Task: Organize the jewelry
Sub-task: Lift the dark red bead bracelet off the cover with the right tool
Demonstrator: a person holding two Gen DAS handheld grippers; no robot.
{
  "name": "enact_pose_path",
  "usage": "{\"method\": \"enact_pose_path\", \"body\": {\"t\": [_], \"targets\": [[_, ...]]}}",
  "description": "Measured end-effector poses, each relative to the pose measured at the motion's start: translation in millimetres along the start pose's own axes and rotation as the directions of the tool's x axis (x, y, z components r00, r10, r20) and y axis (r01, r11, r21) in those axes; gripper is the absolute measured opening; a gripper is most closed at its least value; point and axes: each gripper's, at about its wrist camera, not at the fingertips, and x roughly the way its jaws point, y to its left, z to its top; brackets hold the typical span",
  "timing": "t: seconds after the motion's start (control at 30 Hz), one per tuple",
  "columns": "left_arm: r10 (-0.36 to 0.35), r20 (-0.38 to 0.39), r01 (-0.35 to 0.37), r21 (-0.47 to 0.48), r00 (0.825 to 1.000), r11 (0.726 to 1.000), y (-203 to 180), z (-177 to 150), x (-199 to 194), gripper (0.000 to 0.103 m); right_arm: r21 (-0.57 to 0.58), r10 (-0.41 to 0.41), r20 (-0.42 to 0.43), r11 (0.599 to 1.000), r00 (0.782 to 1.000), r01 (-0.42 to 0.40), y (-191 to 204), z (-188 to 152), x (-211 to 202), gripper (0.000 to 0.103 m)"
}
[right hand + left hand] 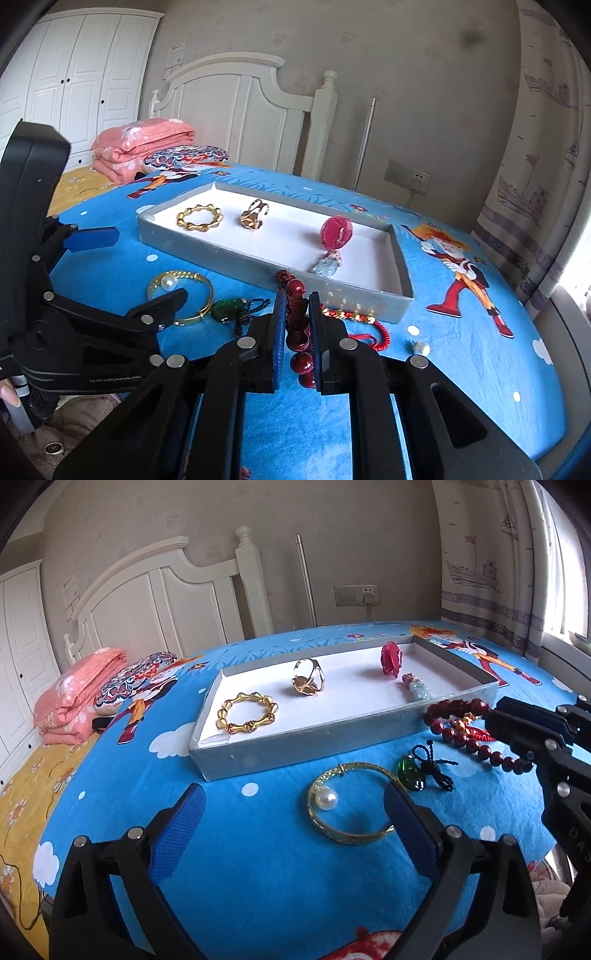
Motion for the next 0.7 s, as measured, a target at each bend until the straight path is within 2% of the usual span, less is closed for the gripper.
{"method": "enact_pose_path", "body": {"t": [0.13,0.27,0.5,0.6,0.7], "targets": [[0.004,0.013,-0.004,-0.004,1.000,1.000,-3.9,-0.2,-1.8,0.094,0.051,-0.074,0.003,0.996,0.997,0.074,-11.8,-0.2,-0.5,0.012],[-0.008,-0.005,0.008,0.001,1.000,1.000,-11.4,-0.1,8.0,0.094,0.092,-0.136,0.001,0.987,0.991,0.135,-23.8,-1.1,-3.7,0.012],[-0.032,-0.025,0.031,-0.006,0.999,0.999,-16.6,6.6,15.3,0.094,0.133,-0.163,-0.036,0.977,0.986,0.167,-39.7,-9.8,-0.5,0.012],[-0.016,0.021,0.016,-0.023,1.000,1.000,-13.7,5.8,4.0,0.094,0.143,-0.169,-0.042,0.974,0.985,0.174,-42.5,-10.9,0.7,0.012],[-0.030,0.045,0.030,-0.002,0.999,1.000,-15.6,6.7,-6.0,0.094,0.148,-0.177,-0.045,0.972,0.983,0.182,-43.8,-11.2,1.5,0.012]]}}
